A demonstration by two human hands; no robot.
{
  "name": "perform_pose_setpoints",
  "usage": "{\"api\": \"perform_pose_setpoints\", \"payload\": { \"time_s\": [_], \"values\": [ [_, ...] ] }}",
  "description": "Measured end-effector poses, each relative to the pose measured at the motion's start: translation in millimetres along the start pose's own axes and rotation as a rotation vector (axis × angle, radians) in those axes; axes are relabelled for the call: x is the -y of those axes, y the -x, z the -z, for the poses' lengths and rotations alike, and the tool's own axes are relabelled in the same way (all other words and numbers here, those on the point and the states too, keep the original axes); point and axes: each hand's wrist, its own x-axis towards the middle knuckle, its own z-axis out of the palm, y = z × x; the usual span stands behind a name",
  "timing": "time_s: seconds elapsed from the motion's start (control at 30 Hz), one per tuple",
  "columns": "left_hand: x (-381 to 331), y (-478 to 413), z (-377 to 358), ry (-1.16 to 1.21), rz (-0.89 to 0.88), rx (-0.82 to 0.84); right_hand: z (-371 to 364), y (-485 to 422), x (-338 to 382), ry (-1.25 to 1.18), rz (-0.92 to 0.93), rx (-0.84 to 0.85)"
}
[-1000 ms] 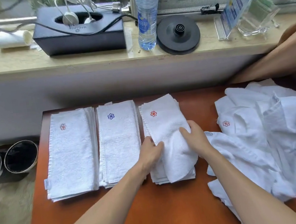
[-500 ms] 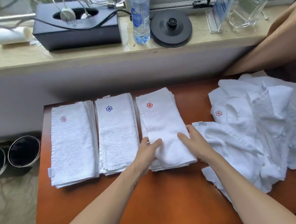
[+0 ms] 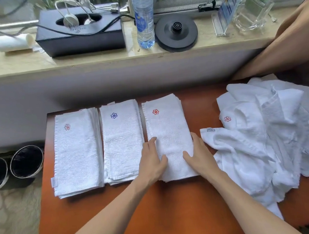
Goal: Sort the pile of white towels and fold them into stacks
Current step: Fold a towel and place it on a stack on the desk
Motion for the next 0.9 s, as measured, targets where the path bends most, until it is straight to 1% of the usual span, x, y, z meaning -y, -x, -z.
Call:
{"api": "perform_pose_setpoints", "payload": {
  "time_s": [0.1,0.17,0.23,0.3,0.4,0.5,0.67,0.77,0.83,0.9],
  "values": [
    [-10,-30,11,0.106,0.063,0.016,0,-13,3,-0.036,0.041,-0.017],
    [-15,-50,17,0.126,0.091,-0.010,-2,-24,7,-0.048,0.082,-0.040],
    [-18,-71,20,0.068,0.083,-0.030,-4,-39,11,-0.021,0.118,-0.049],
    [-19,-88,21,-0.020,0.058,-0.020,-6,-52,17,-0.013,0.089,0.001],
    [-20,-105,22,-0.031,0.007,-0.003,-13,-66,21,-0.047,0.042,0.081],
    [-19,-118,24,-0.094,-0.078,-0.024,-18,-77,20,-0.063,0.049,0.053],
    [-22,-143,29,-0.226,-0.040,-0.010,-29,-100,19,-0.023,0.065,-0.002],
    [-24,-150,31,-0.145,-0.056,-0.009,-29,-112,19,0.048,0.077,-0.024],
    [-17,-137,29,-0.033,-0.055,-0.006,-27,-113,16,0.069,0.060,-0.005],
    [-5,-111,25,0.023,-0.034,0.006,-29,-102,14,0.087,0.039,0.027]
  ]
}}
